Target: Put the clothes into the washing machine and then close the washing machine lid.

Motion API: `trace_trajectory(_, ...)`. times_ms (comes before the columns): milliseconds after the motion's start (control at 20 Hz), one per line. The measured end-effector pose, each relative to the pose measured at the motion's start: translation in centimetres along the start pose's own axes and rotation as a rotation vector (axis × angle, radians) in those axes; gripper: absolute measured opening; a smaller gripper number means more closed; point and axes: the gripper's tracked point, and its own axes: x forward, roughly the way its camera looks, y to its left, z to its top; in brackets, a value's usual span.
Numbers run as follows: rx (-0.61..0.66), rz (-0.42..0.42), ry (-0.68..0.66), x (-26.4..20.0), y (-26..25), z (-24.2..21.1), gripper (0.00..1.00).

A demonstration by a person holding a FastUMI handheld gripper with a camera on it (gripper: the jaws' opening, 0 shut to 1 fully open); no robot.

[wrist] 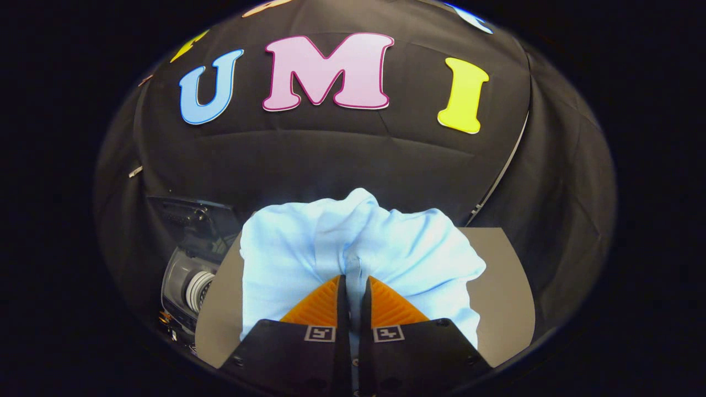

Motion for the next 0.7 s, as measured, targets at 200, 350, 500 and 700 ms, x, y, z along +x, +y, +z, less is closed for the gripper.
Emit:
trace_trajectory(200, 0.077, 0.001, -0.093, -1.9, 0.0, 1.1, 0.1)
trace_trajectory(350, 0.121, 0.012, -0.168, -5.2, -0.8, 2.3, 0.1)
trace_trajectory(500, 0.144, 0.043, -0.267, -9.6, -0.4, 5.0, 0.1)
trace_trajectory(700, 0.115, 0.066, -0.428, -16.1, 0.9, 9.2, 0.1)
